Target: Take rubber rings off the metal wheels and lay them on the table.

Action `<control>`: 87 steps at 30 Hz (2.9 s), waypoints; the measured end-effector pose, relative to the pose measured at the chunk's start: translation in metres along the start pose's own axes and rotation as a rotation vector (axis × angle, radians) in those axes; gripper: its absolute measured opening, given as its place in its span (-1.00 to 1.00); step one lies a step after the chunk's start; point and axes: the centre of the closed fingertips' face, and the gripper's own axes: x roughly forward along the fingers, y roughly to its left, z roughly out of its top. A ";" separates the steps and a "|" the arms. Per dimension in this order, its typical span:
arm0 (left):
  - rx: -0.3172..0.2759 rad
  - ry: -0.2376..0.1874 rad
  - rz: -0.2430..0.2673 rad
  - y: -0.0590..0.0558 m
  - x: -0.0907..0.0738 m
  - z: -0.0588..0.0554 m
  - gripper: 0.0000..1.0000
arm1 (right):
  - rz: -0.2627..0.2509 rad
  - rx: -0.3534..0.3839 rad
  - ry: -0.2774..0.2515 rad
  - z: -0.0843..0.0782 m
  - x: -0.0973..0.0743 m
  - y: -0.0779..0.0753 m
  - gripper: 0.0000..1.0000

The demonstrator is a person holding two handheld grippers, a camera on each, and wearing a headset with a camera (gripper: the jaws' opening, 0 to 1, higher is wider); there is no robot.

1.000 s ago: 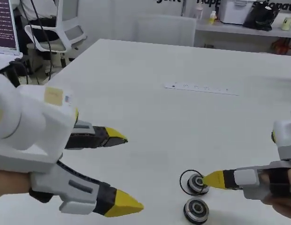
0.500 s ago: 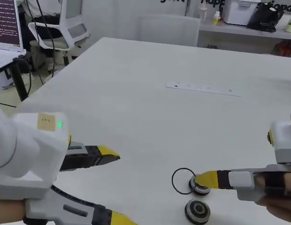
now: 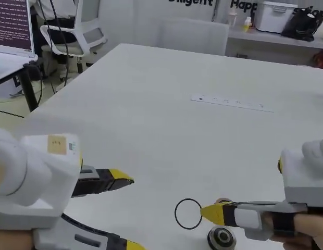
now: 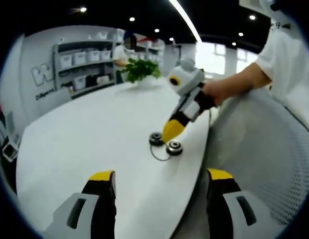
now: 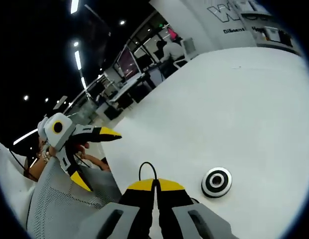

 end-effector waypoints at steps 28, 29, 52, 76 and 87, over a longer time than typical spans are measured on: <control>0.027 0.046 0.003 0.000 0.000 -0.009 0.45 | -0.080 -0.204 0.102 -0.023 0.011 -0.015 -0.87; 0.027 0.046 0.004 0.000 0.000 -0.009 0.45 | -0.082 -0.204 0.102 -0.023 0.011 -0.016 -0.87; 0.029 -0.109 -0.043 -0.011 -0.009 0.049 0.50 | -0.025 -0.224 -0.058 0.020 -0.021 -0.001 -0.71; 0.330 -0.121 -0.186 -0.028 0.026 0.126 0.46 | -0.122 -0.255 -0.109 0.023 -0.076 -0.023 -0.67; 0.397 -0.090 -0.246 -0.030 0.088 0.133 0.20 | -0.110 -0.345 0.068 -0.012 -0.051 -0.028 -0.67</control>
